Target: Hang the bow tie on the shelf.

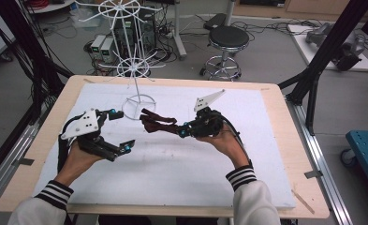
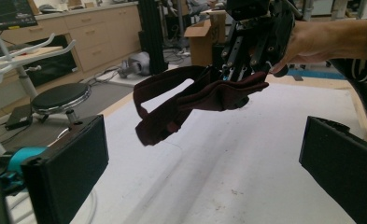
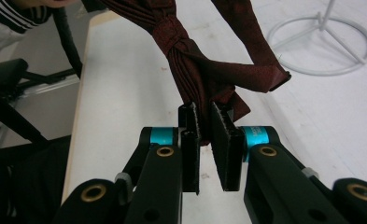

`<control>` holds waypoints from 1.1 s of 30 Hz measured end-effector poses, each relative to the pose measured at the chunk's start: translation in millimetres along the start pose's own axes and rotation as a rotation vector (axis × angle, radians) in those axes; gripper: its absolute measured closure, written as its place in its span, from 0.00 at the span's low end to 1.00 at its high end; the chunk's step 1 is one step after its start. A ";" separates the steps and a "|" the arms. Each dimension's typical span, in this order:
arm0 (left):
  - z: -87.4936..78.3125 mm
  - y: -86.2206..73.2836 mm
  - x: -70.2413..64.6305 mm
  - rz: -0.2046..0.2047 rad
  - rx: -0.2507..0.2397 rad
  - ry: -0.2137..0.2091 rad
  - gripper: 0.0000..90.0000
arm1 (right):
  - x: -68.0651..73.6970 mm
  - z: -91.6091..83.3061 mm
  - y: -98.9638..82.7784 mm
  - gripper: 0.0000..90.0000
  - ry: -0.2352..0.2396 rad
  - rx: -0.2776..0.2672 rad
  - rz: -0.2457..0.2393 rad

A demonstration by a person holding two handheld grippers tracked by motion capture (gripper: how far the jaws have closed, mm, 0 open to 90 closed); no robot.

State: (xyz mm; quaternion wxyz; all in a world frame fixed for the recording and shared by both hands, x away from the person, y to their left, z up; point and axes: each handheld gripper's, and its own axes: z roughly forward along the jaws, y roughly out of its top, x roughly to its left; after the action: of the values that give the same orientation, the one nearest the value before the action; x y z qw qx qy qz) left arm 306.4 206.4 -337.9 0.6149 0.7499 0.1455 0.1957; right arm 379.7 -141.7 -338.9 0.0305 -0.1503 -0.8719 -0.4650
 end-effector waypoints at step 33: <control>26.3 15.7 -8.1 0.120 0.066 -0.043 0.31 | 5.2 10.2 6.1 0.92 0.065 -0.016 0.030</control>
State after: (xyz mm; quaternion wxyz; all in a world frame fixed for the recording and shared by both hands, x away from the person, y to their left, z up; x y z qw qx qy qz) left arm 311.3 176.8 -327.8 0.5799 0.7813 0.0934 0.2109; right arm 377.3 -128.9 -338.8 0.0648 -0.1485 -0.8644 -0.4760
